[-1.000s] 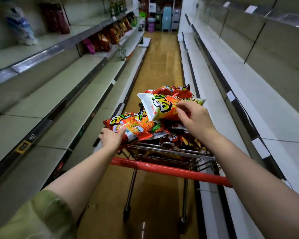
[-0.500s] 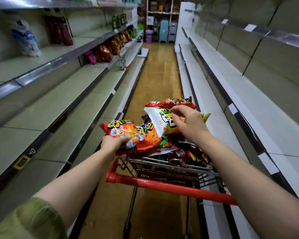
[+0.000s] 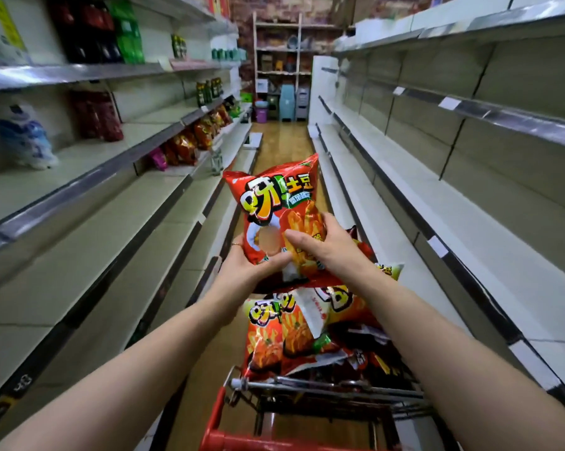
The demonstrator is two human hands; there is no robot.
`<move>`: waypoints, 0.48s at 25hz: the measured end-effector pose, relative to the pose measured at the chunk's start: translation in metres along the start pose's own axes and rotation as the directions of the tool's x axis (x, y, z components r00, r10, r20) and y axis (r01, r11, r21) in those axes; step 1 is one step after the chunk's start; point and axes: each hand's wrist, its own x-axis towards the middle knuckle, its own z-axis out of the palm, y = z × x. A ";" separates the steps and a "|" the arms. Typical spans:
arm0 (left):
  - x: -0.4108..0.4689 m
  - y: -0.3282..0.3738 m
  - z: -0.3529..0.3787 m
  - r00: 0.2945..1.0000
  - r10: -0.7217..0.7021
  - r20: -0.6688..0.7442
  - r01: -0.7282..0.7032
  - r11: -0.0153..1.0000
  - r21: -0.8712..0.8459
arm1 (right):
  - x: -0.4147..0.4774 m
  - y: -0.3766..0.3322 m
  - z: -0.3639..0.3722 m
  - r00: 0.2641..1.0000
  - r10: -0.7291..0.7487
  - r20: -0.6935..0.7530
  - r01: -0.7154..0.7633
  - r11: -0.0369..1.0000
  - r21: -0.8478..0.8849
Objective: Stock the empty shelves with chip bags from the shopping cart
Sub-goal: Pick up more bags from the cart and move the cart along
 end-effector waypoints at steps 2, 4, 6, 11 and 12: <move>0.024 0.007 0.003 0.995 -0.060 0.074 0.059 0.998 0.010 | 0.012 0.002 -0.010 1.000 -0.018 0.002 0.018 0.998 0.058; 0.051 0.012 0.009 0.990 -0.082 0.111 0.079 0.996 0.032 | 0.037 0.011 -0.026 0.997 -0.004 0.071 -0.003 0.995 0.102; 0.075 0.014 0.016 0.995 -0.097 0.035 0.097 0.995 -0.017 | 0.074 0.029 -0.052 0.993 0.061 0.101 -0.071 0.992 0.100; 0.118 0.002 0.019 0.978 -0.092 -0.189 0.086 0.995 -0.042 | 0.170 0.104 -0.127 0.881 0.388 -0.271 -0.428 0.897 -0.107; 0.123 -0.001 0.020 0.974 -0.094 -0.208 0.088 0.995 -0.037 | 0.183 0.119 -0.133 0.858 0.421 -0.294 -0.485 0.851 -0.200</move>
